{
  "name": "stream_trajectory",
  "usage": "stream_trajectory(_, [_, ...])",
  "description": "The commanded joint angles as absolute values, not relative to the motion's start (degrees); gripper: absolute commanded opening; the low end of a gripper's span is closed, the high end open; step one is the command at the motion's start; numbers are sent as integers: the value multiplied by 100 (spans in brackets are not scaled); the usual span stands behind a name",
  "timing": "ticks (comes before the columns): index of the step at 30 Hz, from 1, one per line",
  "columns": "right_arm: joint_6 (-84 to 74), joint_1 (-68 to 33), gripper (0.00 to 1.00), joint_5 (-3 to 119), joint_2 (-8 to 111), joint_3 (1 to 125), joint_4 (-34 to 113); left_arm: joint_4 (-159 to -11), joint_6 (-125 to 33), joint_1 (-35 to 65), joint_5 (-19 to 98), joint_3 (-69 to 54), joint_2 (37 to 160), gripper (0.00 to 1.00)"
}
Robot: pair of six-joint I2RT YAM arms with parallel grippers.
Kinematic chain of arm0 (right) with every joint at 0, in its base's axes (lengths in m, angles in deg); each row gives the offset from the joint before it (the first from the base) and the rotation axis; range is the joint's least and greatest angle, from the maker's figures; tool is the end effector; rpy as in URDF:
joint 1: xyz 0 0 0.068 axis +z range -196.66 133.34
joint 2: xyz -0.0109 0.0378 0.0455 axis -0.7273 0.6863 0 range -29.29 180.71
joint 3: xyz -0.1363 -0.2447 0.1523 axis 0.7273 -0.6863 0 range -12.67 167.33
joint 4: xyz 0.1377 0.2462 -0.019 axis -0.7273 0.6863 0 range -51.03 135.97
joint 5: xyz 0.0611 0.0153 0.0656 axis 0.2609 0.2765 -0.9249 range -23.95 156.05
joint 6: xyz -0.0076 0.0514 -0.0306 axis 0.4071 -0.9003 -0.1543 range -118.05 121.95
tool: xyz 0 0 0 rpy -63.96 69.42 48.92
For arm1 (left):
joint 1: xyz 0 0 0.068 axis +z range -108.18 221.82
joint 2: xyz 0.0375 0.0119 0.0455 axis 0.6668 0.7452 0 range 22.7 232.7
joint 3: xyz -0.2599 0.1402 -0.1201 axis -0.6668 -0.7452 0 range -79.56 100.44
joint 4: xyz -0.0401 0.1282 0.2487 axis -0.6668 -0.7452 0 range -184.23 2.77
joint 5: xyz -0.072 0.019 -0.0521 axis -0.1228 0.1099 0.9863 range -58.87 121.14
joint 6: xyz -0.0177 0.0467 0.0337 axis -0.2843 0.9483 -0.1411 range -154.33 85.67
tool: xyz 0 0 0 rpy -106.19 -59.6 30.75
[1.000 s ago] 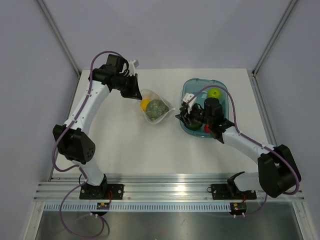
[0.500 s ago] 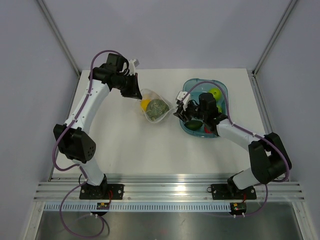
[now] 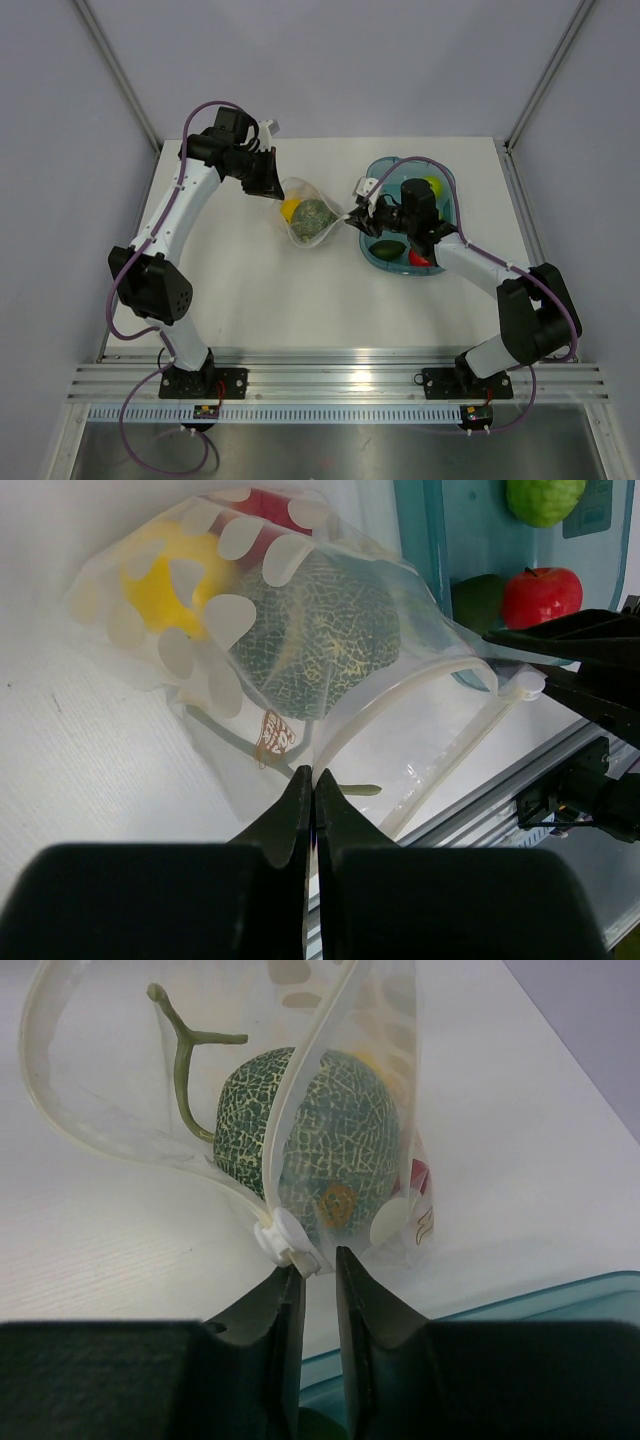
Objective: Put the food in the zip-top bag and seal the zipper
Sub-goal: Zip the zipper food storage bag at the center of the board.
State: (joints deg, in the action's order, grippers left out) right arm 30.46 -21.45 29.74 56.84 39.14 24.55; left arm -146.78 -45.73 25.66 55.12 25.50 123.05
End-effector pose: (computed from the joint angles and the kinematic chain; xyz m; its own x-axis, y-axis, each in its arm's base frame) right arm 0.3120 0.1760 0.2854 0.1337 -0.3622 -0.9225 -0.8914 0.3628 -0.2716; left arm 0.3826 -0.1298 0.4076 -0.8644 0.0626 -0.4988 0.3145 0.8414 -0.4395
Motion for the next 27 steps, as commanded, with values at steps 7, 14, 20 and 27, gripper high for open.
stream_trajectory(7, [2779, -2161, 16, 2501, 5684, 4112, 2130, -14594, -4470, 2600, 5574, 2767, 12360, 0])
stream_trajectory(14, [2709, -2161, 0, 2694, 5544, 3902, 1903, -14603, -4444, 2600, 5627, 2767, 12325, 0])
stream_trajectory(20, [2586, -2170, 0, 2756, 5254, 3717, 1761, -14603, -4374, 2600, 5583, 2706, 12184, 0])
stream_trajectory(27, [2348, -2179, 0, 2905, 4727, 3628, 1945, -14612, -4260, 2591, 5425, 2609, 11929, 54])
